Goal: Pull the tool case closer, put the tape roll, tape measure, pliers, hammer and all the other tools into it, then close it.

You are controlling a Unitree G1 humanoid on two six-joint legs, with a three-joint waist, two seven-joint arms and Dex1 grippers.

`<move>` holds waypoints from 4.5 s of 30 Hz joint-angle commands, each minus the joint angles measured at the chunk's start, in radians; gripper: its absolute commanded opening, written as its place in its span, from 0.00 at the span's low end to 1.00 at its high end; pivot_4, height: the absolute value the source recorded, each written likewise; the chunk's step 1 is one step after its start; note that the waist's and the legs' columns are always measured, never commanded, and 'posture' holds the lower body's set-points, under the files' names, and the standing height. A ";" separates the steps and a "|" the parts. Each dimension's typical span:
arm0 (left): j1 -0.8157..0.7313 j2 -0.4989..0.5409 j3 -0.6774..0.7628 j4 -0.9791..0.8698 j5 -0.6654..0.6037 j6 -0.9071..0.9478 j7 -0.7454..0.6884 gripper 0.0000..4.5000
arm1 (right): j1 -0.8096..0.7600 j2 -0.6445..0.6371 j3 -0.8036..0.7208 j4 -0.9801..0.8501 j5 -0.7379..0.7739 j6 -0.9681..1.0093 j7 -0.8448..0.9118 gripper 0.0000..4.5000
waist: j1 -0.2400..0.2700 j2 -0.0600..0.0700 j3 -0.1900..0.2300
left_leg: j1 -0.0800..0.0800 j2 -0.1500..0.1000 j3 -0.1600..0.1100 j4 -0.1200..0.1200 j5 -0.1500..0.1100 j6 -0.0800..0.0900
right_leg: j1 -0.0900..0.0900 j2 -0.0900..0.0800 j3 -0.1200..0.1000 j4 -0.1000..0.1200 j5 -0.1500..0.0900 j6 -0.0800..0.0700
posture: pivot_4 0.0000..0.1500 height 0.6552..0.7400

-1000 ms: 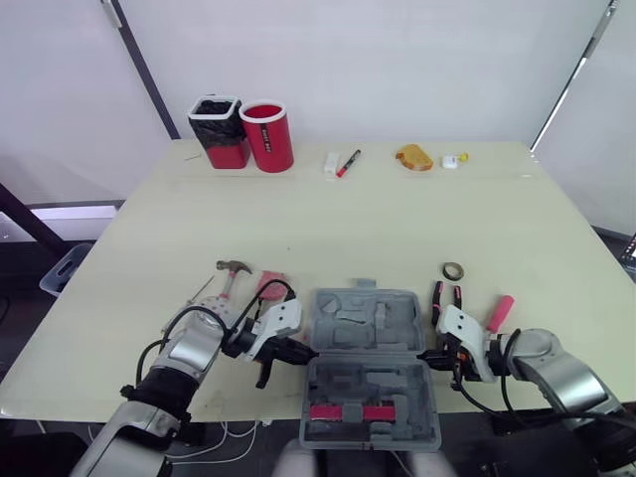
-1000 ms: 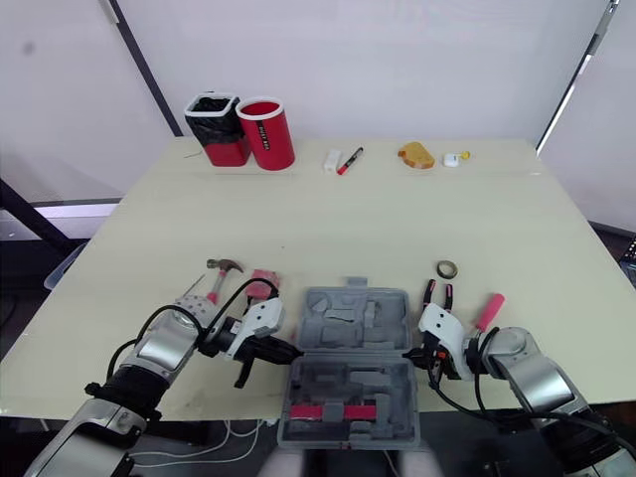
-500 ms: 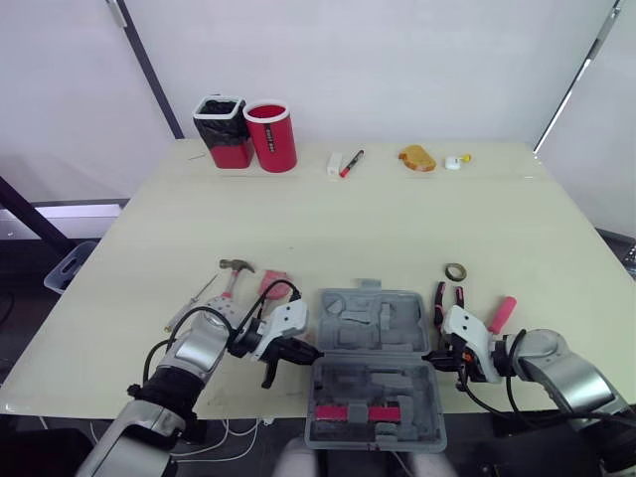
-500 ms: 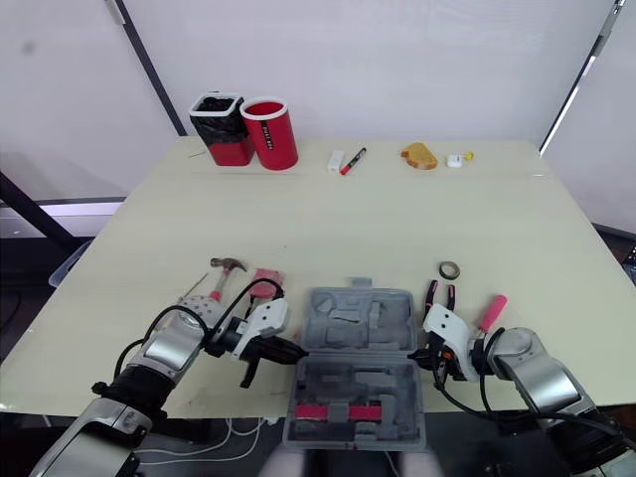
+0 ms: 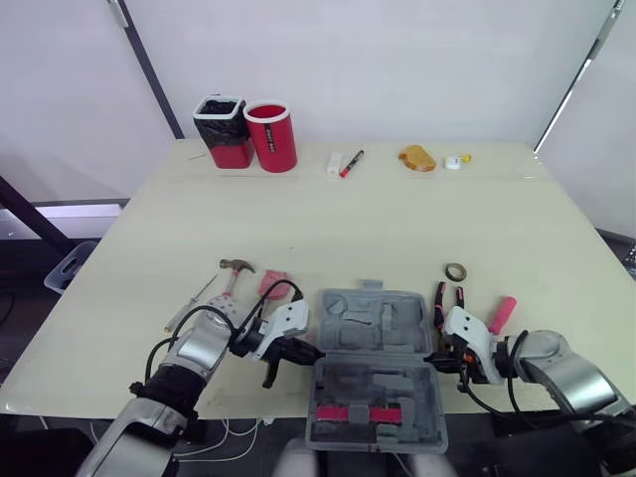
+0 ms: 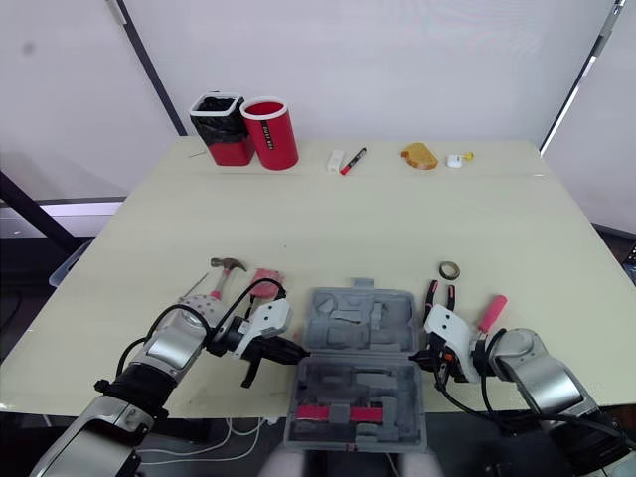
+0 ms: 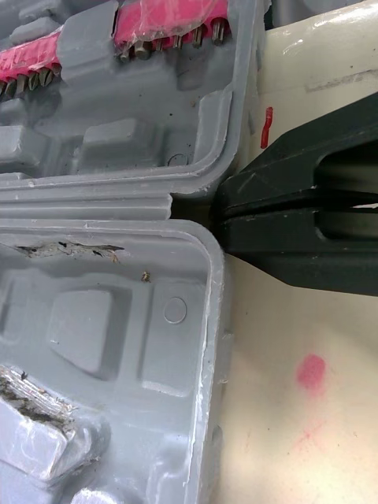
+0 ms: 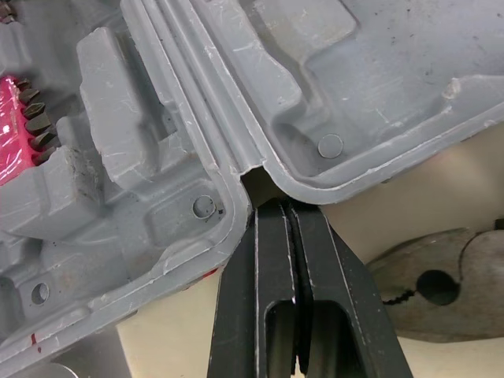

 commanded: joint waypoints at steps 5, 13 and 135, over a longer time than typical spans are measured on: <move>0.018 0.007 -0.039 0.011 0.014 -0.005 -0.009 0.02 | -0.001 0.006 0.005 -0.030 0.016 -0.004 0.007 0.00 | -0.004 0.000 0.000 | 0.000 0.000 0.000 0.000 0.000 0.000 | 0.000 0.000 0.000 0.000 0.000 0.000 | 1.00 1.00; 0.012 0.010 -0.038 0.019 0.015 -0.005 -0.009 0.02 | -0.009 0.011 0.006 -0.012 0.003 -0.017 -0.003 0.00 | -0.005 0.000 0.000 | 0.000 0.000 0.000 0.000 0.000 0.000 | 0.000 0.000 0.000 0.000 0.000 0.000 | 1.00 1.00; 0.546 0.074 0.549 -0.838 -0.686 0.241 0.428 1.00 | -0.912 -0.041 0.244 1.036 -0.463 -0.750 0.401 1.00 | -0.015 0.006 0.005 | 0.001 0.005 0.007 -0.004 0.000 0.000 | -0.004 0.002 0.005 -0.002 0.000 -0.002 | 1.00 1.00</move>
